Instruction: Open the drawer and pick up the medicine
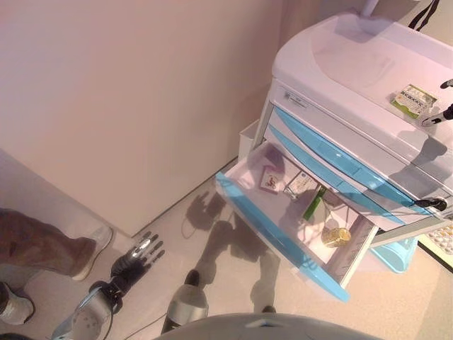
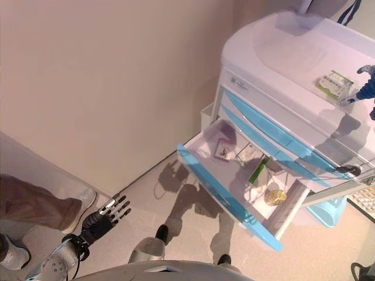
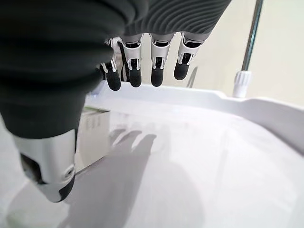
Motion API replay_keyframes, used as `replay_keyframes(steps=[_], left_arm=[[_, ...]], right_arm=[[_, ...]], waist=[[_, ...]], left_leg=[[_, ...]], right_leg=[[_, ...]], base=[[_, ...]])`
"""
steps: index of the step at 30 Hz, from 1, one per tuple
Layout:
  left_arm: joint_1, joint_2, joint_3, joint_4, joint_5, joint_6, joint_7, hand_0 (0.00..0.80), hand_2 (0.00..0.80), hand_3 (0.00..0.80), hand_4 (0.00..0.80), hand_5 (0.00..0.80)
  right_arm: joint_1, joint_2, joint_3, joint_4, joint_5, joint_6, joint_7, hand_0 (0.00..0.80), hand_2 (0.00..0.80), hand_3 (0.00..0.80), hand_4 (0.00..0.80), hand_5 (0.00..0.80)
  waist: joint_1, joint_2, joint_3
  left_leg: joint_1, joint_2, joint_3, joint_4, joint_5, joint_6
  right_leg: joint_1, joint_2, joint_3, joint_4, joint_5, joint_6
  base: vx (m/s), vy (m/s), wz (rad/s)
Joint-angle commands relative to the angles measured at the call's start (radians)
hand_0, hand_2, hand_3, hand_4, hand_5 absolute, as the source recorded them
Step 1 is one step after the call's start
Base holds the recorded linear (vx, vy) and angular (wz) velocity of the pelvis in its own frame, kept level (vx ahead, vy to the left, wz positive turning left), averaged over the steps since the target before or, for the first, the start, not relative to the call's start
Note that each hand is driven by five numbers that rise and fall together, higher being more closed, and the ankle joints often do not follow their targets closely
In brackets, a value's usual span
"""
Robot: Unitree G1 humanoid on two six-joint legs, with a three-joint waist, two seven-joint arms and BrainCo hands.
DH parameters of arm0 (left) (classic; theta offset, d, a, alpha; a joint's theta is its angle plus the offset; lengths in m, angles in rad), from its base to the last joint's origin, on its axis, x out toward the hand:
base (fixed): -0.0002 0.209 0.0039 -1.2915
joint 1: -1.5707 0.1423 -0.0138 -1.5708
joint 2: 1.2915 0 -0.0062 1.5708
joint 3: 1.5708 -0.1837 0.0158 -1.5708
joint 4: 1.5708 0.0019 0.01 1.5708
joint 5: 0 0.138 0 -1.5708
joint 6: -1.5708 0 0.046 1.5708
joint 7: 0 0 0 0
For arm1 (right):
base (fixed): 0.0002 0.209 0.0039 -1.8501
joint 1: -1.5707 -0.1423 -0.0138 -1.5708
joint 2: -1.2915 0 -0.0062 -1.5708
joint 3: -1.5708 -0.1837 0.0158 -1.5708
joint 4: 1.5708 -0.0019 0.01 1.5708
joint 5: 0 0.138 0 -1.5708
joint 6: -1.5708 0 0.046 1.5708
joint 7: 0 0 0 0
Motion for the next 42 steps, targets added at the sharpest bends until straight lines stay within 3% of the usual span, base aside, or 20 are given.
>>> replay_keyframes(steps=[1,10,19,28,32,42], left_arm=[[0.010,0.045,-0.046,-0.069,-0.034,-0.012,-0.023,0.000,0.000,0.000,0.000,0.000],[0.010,0.036,-0.054,-0.071,-0.023,-0.022,-0.027,0.000,0.000,0.000,0.000,0.000],[0.006,0.020,-0.036,-0.083,0.018,-0.037,-0.043,0.000,0.000,0.000,0.000,0.000],[-0.026,-0.017,-0.021,-0.056,0.076,-0.061,-0.054,0.000,0.000,0.000,0.000,0.000],[-0.043,-0.034,-0.012,-0.049,0.115,-0.083,-0.052,0.000,0.000,0.000,0.000,0.000],[-0.099,-0.030,0.003,-0.062,0.247,-0.138,-0.048,0.000,0.000,0.000,0.000,0.000]], right_arm=[[-0.102,-0.058,0.079,-0.055,0.034,0.020,-0.104,0.000,0.000,0.000,0.000,0.000],[-0.055,-0.078,-0.032,-0.238,0.107,-0.016,-0.241,0.000,0.000,0.000,0.000,0.000],[0.093,-0.082,-0.216,-0.554,0.157,-0.037,-0.233,0.000,0.000,0.000,0.000,0.000],[0.347,-0.033,-0.433,-0.944,0.363,-0.068,-0.067,0.000,0.000,0.000,0.000,0.000],[0.468,0.035,-0.507,-1.081,0.467,-0.072,0.033,0.000,0.000,0.000,0.000,0.000],[0.643,0.230,-0.525,-1.234,0.625,-0.026,0.254,0.000,0.000,0.000,0.000,0.000]], waist=[[0.004,0.001,-0.027],[-0.037,0.010,-0.045],[-0.088,0.018,-0.066],[-0.142,0.026,-0.075],[-0.163,0.028,-0.070],[-0.199,0.032,-0.062]], left_leg=[[-0.068,-0.004,-0.028,0.114,-0.117,0.041],[-0.055,-0.003,-0.002,0.109,-0.122,0.041],[-0.042,0.002,0.028,0.105,-0.130,0.041],[-0.028,0.011,0.060,0.105,-0.140,0.036],[-0.022,0.017,0.076,0.102,-0.142,0.033],[-0.016,0.028,0.110,0.104,-0.141,0.028]], right_leg=[[-0.045,-0.055,-0.012,0.126,-0.014,0.041],[-0.055,-0.054,0.010,0.126,-0.019,0.038],[-0.071,-0.053,0.034,0.131,-0.026,0.035],[-0.083,-0.047,0.061,0.140,-0.037,0.028],[-0.089,-0.045,0.072,0.144,-0.039,0.028],[-0.100,-0.045,0.097,0.150,-0.040,0.030]], base=[[-0.005,0.000,-0.13],[-0.002,0.002,-0.05],[-0.004,0.005,-0.12],[-0.005,-0.004,-0.12],[-0.019,-0.009,-0.14],[-0.022,-0.007,-0.06]])
